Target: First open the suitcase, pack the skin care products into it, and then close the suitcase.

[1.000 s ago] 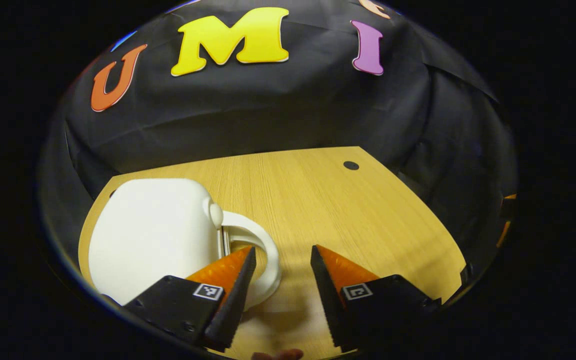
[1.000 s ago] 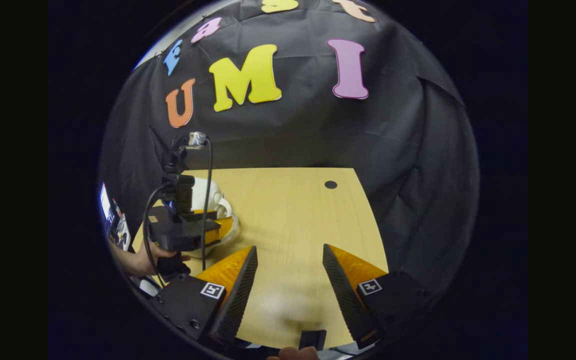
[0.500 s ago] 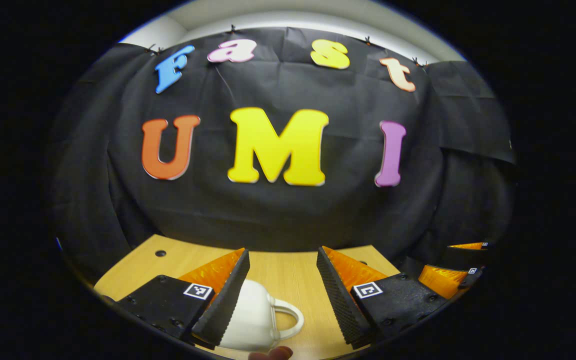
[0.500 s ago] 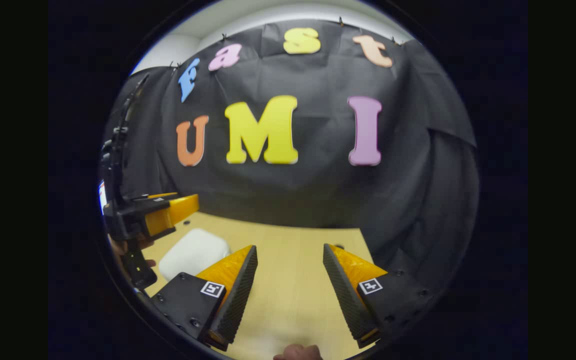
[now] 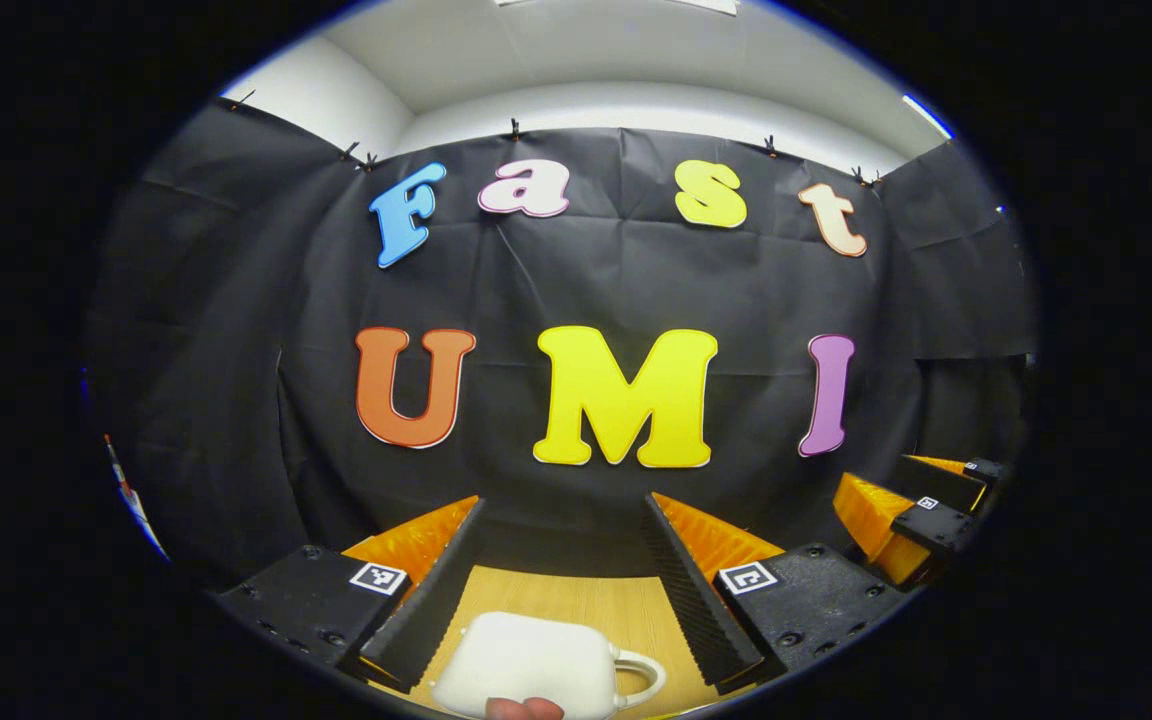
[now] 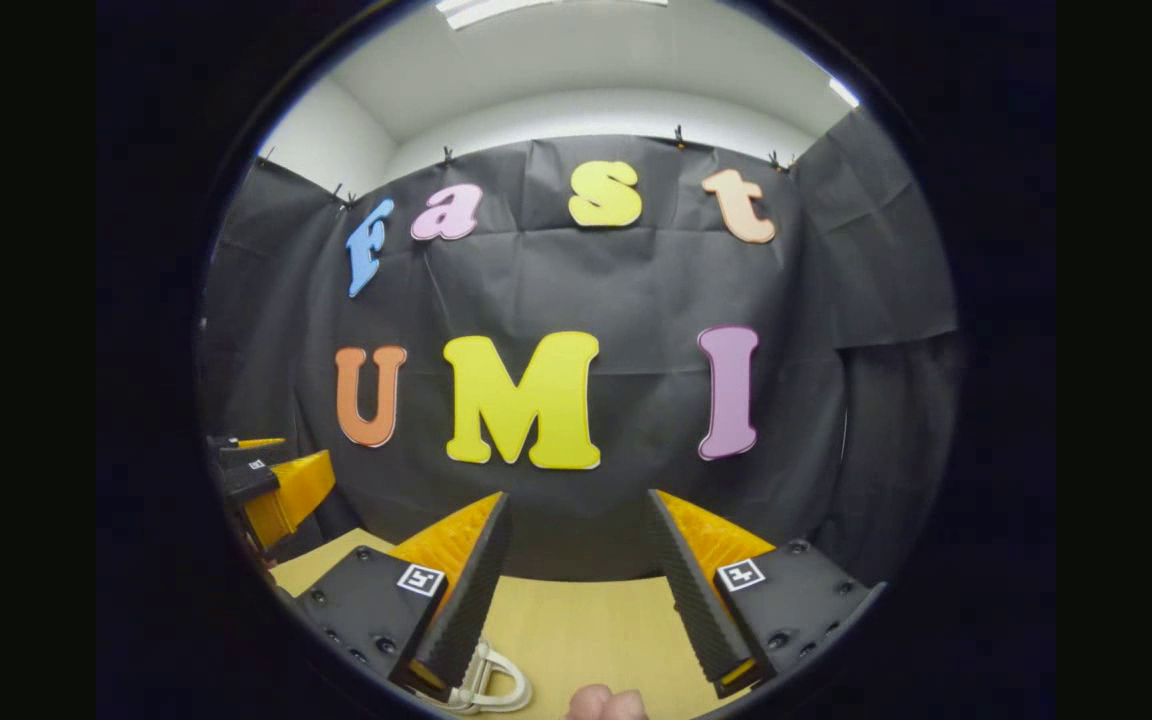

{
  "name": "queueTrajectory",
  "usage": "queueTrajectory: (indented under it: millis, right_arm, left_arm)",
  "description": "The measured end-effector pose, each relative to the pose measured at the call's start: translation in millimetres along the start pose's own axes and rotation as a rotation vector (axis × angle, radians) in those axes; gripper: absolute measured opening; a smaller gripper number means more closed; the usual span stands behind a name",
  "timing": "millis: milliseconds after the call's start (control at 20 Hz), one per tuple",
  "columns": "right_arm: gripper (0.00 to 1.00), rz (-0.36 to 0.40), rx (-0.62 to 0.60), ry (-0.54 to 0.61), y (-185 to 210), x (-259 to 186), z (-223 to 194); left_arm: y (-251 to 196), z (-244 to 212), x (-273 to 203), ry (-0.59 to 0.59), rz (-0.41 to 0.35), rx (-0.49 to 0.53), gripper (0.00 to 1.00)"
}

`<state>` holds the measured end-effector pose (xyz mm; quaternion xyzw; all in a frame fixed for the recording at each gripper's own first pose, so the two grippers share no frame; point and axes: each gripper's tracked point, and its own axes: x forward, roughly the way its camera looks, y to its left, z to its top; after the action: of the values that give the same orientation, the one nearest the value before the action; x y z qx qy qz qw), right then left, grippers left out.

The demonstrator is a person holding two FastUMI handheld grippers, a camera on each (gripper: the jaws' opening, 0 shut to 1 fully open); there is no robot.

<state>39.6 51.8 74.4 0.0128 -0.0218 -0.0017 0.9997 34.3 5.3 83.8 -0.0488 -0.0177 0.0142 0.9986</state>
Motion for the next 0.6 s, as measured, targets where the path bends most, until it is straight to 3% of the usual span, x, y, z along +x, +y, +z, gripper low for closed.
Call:
queueTrajectory:
  millis: [300,600]
  right_arm:
    - [0.8,0.049,-0.037,-0.026,40,-11,-5]
    - [0.81,0.067,-0.028,-0.028,52,-9,-5]
  left_arm:
    - [7,-5,-14,0.006,-0.009,0.018,0.97]
    - [18,-4,-16,-0.001,0.001,0.026,0.97]
